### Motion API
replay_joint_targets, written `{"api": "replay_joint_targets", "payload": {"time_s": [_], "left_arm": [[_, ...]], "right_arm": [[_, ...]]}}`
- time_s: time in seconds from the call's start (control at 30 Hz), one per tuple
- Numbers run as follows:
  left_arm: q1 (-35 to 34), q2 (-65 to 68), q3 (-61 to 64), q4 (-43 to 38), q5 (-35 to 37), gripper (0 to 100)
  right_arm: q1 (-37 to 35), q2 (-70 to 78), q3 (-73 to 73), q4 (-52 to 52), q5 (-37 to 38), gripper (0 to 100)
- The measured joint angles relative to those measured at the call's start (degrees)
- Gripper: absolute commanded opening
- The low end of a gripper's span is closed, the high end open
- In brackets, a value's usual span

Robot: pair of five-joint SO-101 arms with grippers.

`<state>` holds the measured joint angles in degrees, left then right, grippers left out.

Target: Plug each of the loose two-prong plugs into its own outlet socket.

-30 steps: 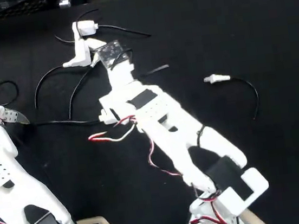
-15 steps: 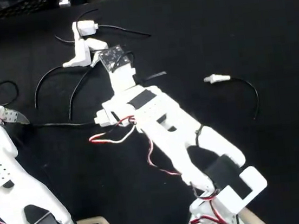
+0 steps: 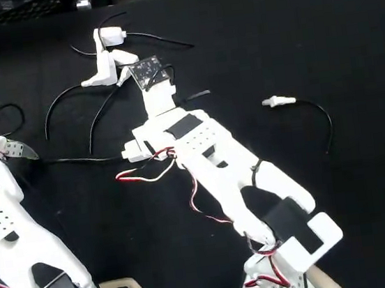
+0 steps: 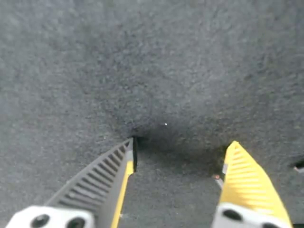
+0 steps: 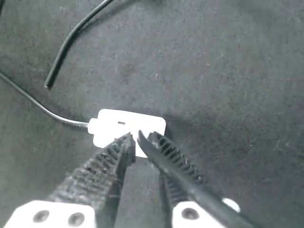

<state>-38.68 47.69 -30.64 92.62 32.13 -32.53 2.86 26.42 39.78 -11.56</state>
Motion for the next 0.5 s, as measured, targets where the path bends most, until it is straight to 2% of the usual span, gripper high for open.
{"api": "replay_joint_targets", "payload": {"time_s": [0.2, 0.27, 0.5], "left_arm": [[0.00, 0.00, 0.00, 0.00, 0.00, 30], [0.00, 0.00, 0.00, 0.00, 0.00, 30], [0.00, 0.00, 0.00, 0.00, 0.00, 30]], "right_arm": [[0.26, 3.25, -1.67, -2.20, 0.00, 5.4], [0.26, 3.60, -2.02, -2.20, 0.00, 1.2], [0.35, 3.69, -2.02, -1.23, 0.00, 1.1]]}}
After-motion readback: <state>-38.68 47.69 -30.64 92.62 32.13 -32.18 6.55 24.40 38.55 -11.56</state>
